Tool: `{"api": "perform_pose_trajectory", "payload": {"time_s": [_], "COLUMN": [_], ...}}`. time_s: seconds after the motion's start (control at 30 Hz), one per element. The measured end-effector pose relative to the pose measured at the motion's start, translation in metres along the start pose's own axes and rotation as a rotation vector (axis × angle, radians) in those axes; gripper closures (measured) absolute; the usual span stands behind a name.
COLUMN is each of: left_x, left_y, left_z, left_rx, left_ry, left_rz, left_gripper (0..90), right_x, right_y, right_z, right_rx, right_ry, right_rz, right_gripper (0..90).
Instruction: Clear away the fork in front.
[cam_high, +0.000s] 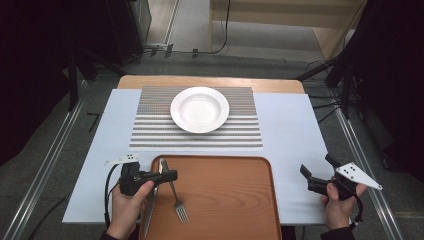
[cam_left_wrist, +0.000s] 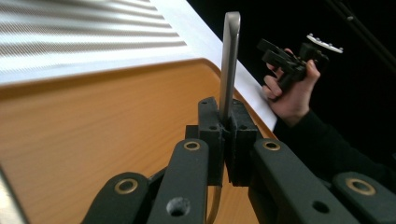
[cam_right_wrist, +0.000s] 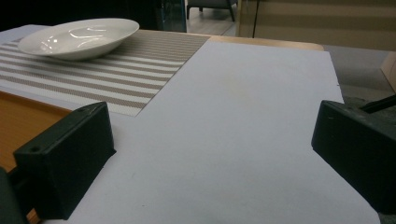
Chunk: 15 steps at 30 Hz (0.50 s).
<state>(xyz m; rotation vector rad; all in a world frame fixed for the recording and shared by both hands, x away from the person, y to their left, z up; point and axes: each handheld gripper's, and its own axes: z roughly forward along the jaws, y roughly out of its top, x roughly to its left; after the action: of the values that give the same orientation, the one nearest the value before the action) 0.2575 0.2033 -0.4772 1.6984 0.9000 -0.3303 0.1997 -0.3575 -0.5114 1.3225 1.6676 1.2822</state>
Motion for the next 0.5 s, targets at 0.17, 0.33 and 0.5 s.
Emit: {"api": "perform_pose_trajectory", "payload": {"time_s": [0.17,0.33,0.5], "left_x": [0.007,0.006,0.004], "left_y": [0.002,0.003,0.0], "left_z": [0.006,0.017,0.031], "left_rx": [0.038,0.133,0.236], "left_ry": [0.047,0.181,0.354], "left_rz": [-0.078,-0.015,0.059], "left_gripper": [85.2,80.2,69.6], "right_x": [0.0,-0.001,-0.003], "right_y": [-0.002,-0.003,-0.003], "right_z": [0.001,0.003,0.002], "right_rx": [-0.004,-0.004,-0.011], "right_ry": [0.006,0.011,0.013], "right_rz": [0.009,0.012,0.035], "right_gripper": [0.0,0.0,0.0]}}
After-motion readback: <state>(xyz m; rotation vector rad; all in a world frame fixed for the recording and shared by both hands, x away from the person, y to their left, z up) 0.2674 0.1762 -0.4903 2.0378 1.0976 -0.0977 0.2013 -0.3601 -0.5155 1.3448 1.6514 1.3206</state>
